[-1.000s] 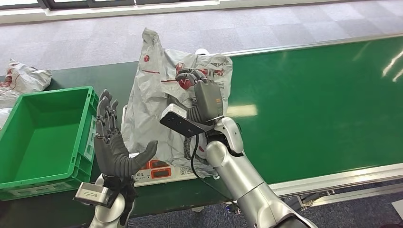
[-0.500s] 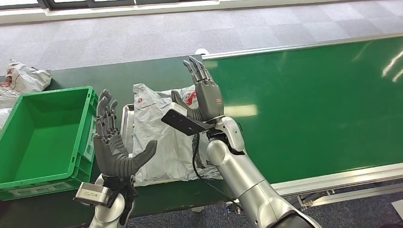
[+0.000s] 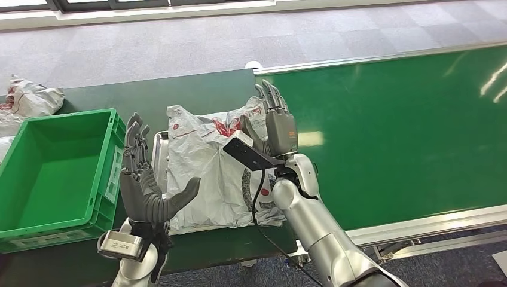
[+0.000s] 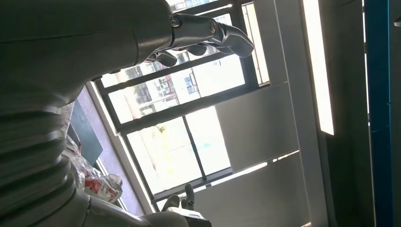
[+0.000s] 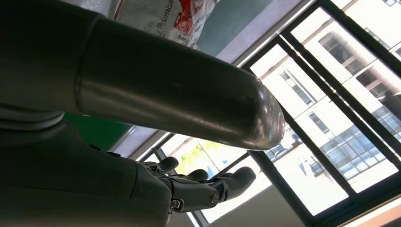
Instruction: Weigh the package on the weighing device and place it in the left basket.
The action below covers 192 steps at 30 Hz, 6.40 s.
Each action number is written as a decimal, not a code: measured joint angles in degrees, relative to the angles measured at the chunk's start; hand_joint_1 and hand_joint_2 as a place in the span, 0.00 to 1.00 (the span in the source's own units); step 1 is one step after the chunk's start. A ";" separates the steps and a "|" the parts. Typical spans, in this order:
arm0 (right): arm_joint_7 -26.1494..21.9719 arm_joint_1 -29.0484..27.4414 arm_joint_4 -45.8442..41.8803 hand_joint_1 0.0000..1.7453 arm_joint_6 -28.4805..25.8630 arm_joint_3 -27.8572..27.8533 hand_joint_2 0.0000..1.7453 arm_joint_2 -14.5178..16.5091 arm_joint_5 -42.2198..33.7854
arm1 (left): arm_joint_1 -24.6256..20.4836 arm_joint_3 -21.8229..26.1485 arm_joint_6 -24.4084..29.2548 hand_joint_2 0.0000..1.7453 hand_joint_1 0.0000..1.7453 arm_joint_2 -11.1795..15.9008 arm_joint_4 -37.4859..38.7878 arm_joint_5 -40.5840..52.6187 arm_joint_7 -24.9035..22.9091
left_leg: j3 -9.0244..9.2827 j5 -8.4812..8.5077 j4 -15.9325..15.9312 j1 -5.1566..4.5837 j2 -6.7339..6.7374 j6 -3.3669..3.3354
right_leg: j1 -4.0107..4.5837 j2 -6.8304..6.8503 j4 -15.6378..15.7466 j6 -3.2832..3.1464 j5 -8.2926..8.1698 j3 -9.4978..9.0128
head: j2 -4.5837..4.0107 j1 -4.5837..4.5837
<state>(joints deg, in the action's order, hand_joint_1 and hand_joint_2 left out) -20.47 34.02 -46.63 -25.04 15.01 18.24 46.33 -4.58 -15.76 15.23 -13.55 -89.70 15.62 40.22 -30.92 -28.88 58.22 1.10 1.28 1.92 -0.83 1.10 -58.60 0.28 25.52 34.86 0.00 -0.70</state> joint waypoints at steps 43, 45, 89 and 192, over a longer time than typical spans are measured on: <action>-19.45 -20.76 -80.19 0.00 -14.93 -4.19 1.00 1.25 -3.81 | -22.74 -1.67 4.85 1.00 0.00 2.22 29.46 34.40 -13.98 | -0.50 0.36 0.05 -0.09 -0.28 -0.04 | -0.05 0.32 -0.01 0.00 -0.32 0.38 | 0.00 0.00; -19.49 -20.73 -79.99 0.00 -14.92 -4.14 1.00 1.25 -3.86 | -24.26 -2.35 4.26 1.00 0.00 2.50 31.88 35.86 -14.90 | -0.50 0.37 0.05 -0.09 -0.26 -0.05 | -0.05 0.30 -0.01 -0.01 -0.35 0.39 | 0.00 0.01; -19.49 -20.07 -73.85 0.00 -14.82 -3.64 1.00 1.27 -2.04 | -40.36 -8.67 -30.38 1.00 1.00 4.68 65.49 35.28 -4.74 | -0.52 0.48 0.05 -0.09 -0.20 -0.04 | -0.05 0.22 -0.02 -0.04 -0.46 0.42 | 0.00 0.00; -19.35 -22.98 -58.24 0.00 -14.73 -4.99 1.00 0.29 -18.02 | -31.17 39.17 2.89 1.00 0.00 5.43 33.17 1.83 -4.06 | -0.94 0.76 0.01 -0.07 0.03 0.18 | -0.02 0.01 -0.15 -0.39 -0.80 0.98 | 0.00 0.00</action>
<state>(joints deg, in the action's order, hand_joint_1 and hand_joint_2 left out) -39.82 11.05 -104.87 -39.76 10.02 18.53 28.30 -35.75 23.41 18.12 -8.12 -56.53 17.45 36.15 -31.86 -28.12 58.23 1.02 1.31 2.10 -0.86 1.11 -58.75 -0.11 24.73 35.84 0.00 -0.70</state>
